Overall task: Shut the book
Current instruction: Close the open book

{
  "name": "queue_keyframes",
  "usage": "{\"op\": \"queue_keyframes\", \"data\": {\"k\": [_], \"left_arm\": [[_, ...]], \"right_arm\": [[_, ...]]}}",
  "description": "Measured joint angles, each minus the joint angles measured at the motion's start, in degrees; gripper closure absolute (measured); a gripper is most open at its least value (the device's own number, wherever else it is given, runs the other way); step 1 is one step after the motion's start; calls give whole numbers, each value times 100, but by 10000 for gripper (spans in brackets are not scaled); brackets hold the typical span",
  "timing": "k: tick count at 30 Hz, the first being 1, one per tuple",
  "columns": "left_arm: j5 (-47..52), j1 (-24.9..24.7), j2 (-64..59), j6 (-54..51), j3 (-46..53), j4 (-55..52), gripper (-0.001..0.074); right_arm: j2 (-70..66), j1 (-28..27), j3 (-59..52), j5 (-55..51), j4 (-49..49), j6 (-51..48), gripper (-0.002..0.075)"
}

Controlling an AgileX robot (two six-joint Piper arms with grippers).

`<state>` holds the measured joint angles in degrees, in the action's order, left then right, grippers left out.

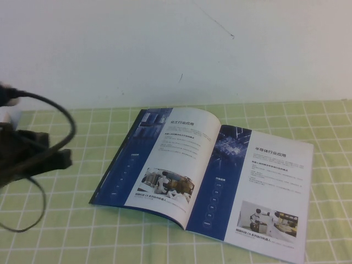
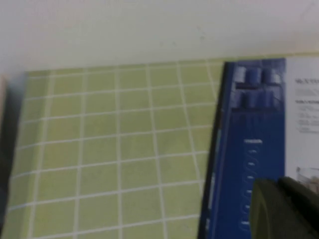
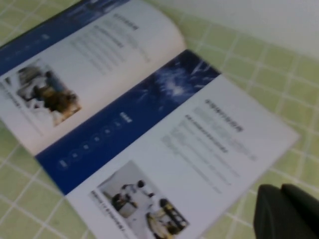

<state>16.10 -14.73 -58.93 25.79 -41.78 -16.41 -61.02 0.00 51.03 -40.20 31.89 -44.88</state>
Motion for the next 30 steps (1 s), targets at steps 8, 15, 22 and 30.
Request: {"op": "queue_keyframes", "data": {"k": [8,15,22,30], "left_arm": [[1237,-1062,-1639,-864,-1208,1047,738],[2132,-1030,-2415,-3573,-2079,3803,738],[1990,-125,-2835,-3977,-2568,4198,738],[2157,257,-4227,-4039,-3417,4151,738]], "right_arm": [[-1982,780,9,171,757,-847,729],[-3316,1413,33,966,745,-908,729],[-4128,1457,43,1300,465,-922,729],[-4517,1457,110,1350,285,-933,729]]}}
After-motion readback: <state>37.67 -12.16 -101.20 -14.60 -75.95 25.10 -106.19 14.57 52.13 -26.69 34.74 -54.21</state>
